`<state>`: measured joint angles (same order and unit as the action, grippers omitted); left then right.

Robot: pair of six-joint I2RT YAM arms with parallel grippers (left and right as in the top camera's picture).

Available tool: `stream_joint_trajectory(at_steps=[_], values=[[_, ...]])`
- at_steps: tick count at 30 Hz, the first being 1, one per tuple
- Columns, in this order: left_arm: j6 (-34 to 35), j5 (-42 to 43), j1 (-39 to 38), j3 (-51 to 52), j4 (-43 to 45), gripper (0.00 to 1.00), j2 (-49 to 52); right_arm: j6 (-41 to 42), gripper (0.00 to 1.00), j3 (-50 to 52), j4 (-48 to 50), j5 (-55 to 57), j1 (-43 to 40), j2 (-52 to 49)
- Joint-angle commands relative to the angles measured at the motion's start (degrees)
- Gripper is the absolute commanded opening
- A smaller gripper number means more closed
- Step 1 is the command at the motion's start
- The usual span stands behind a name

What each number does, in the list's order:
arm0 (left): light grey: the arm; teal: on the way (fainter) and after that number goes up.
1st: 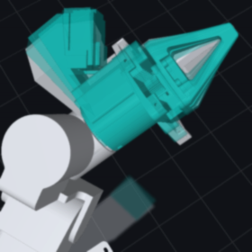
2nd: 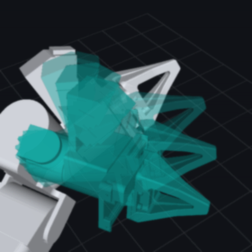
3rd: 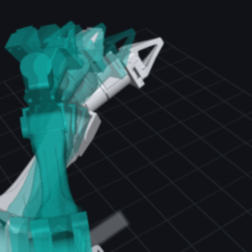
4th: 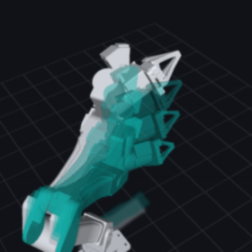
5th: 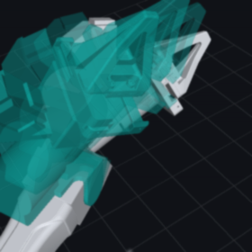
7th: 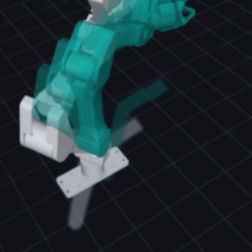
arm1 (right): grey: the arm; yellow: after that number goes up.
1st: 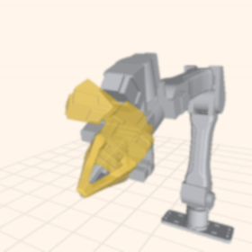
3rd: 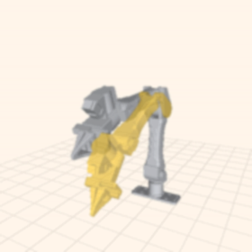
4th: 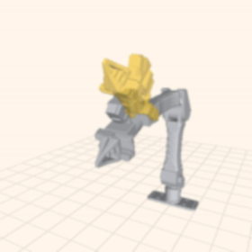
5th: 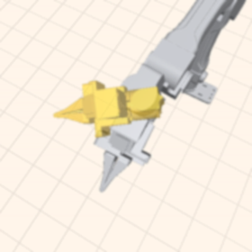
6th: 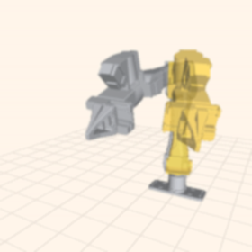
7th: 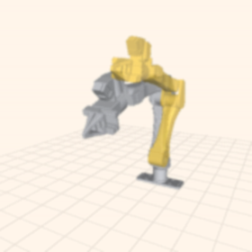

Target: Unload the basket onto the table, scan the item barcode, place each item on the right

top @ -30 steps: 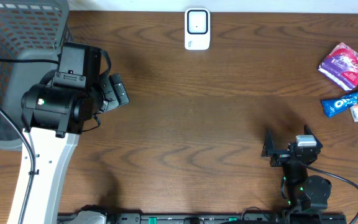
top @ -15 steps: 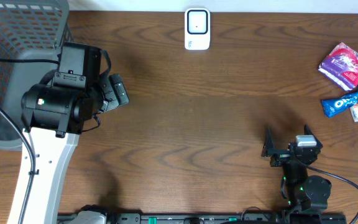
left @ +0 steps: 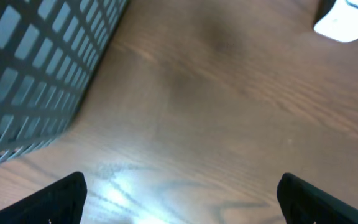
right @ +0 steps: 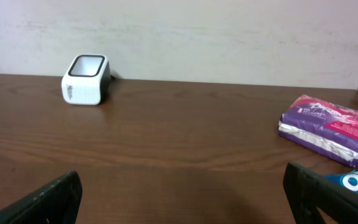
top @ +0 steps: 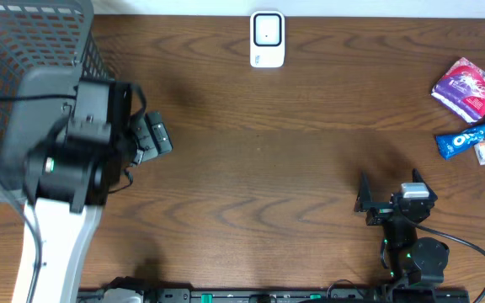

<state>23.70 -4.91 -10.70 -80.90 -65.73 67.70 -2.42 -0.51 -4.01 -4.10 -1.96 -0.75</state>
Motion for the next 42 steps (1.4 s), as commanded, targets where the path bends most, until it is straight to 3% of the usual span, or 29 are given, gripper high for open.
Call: stream_joint_trajectory(at_steps=[1, 11, 22, 31, 42], values=[[-5.46, 0.02, 0.2, 7.3, 4.72, 0.98, -6.64, -0.87, 0.99, 0.15, -0.07, -0.09, 0.5, 0.46], [-17.2, 6.29, 4.15, 40.13, 32.72, 0.98, -35.04, -0.87, 0.99, 0.15, -0.07, -0.09, 0.5, 0.46], [-20.09, 8.83, 7.85, 62.58, 50.16, 0.98, -58.64, -0.87, 0.99, 0.15, -0.07, -0.09, 0.5, 0.46], [-20.72, 13.38, 11.34, 71.52, 59.17, 0.98, -67.54, -0.87, 0.99, 0.15, -0.07, -0.09, 0.5, 0.46], [-20.7, 13.29, 11.74, 77.83, 71.08, 0.98, -67.63, -0.87, 0.99, 0.15, -0.07, -0.09, 0.5, 0.46]])
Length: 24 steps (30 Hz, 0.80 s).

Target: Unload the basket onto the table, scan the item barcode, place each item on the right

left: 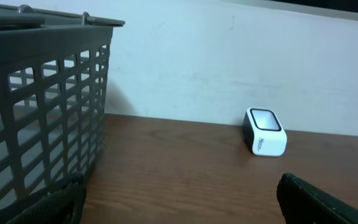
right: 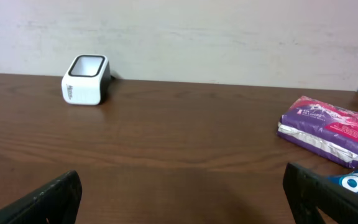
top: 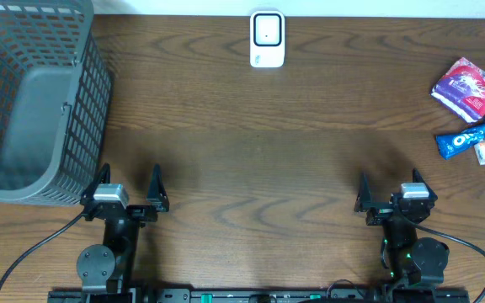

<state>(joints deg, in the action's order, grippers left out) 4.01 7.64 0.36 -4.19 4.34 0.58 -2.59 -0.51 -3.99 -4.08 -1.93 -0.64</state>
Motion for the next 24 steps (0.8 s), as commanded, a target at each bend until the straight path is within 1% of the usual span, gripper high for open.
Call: stream_joint_trajectory(at_steps=[1, 4, 11, 13, 17, 21, 24], values=[[-0.98, 0.74, 0.96, 1.64, 1.2, 0.98, -0.5, -0.7, 0.99, 0.15, -0.09, -0.11, 0.48, 0.35], [-1.01, 0.72, 1.4, 3.87, 3.69, 0.98, -0.5, -0.7, 0.99, 0.15, -0.09, -0.11, 0.48, 0.35], [-0.98, 0.2, 1.4, 3.96, 3.06, 0.98, -0.5, -0.7, 0.99, 0.15, -0.09, -0.11, 0.48, 0.35], [0.04, -1.51, 1.4, 3.96, 1.05, 0.98, -0.5, -0.7, 0.99, 0.15, -0.09, -0.11, 0.48, 0.35], [5.11, -5.81, 1.4, 3.96, -4.15, 0.98, -0.5, -0.7, 0.99, 0.15, -0.09, -0.11, 0.48, 0.35], [5.07, -5.81, 1.4, 3.96, -8.41, 0.98, -0.5, -0.7, 0.99, 0.15, -0.09, -0.11, 0.48, 0.35], [5.05, -6.21, 1.4, 3.96, -8.44, 0.98, -0.5, -0.7, 0.99, 0.15, -0.09, -0.11, 0.48, 0.35]])
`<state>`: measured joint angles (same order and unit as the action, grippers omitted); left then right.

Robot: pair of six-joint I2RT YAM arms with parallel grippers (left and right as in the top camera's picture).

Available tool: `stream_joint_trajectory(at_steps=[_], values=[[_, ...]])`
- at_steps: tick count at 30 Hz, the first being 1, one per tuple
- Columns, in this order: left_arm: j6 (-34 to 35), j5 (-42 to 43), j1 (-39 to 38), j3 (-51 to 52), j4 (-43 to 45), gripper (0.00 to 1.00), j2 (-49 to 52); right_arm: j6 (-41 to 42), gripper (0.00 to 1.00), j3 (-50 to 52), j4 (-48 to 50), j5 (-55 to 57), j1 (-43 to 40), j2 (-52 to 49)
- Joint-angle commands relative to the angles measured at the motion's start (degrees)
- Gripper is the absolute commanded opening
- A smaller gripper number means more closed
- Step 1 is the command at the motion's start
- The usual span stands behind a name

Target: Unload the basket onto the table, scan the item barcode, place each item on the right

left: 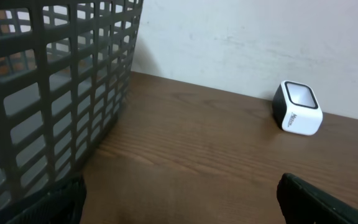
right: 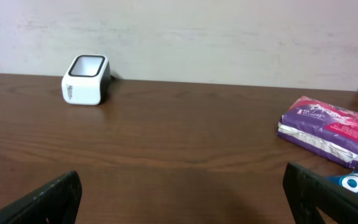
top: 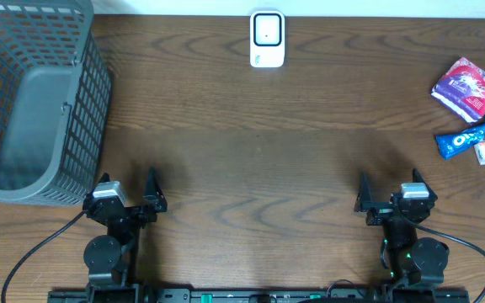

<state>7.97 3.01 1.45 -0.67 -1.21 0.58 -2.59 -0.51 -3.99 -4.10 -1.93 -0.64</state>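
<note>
The white barcode scanner point(top: 267, 38) stands at the table's far edge, middle; it also shows as a white box with a dark window, scanner point(left: 298, 116) and scanner point(right: 86, 79). The items lie at the far right: a purple packet point(top: 468, 87), a blue Oreo pack point(top: 471, 137) and a small orange pack. The purple packet point(right: 324, 129) shows in the right wrist view. My left gripper point(top: 126, 190) rests open at the near left, empty. Open and empty too, my right gripper point(top: 386, 189) sits at the near right.
A grey mesh basket point(top: 23, 101) fills the far left of the table; its wall point(left: 48, 93) is close on the left of the left wrist view. A white wall runs behind the table's far edge.
My left gripper has turned slightly, so the basket looms nearer and the scanner sits further right in its view. The right arm has not moved.
My left arm was raised beside the basket, its open gripper pointing down at the table. Then it was folded at the near left edge, facing the scanner. Now it rests there, turned slightly. The right arm stayed still throughout.
</note>
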Motion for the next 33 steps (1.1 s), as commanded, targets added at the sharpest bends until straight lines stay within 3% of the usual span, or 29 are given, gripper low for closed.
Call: stream_joint_trajectory(at_steps=[1, 11, 33], values=[[0.85, -1.75, 0.31, 0.44, -2.91, 0.98, -0.5, -0.7, 0.99, 0.15, -0.09, -0.09, 0.48, 0.35], [-6.12, -1.79, 0.28, 0.44, -3.04, 0.98, -0.5, -0.7, 0.99, 0.15, -0.09, -0.09, 0.48, 0.35], [-8.41, -0.9, 0.28, 0.44, -3.04, 0.98, -0.5, -0.7, 0.99, 0.15, -0.09, -0.09, 0.48, 0.35]])
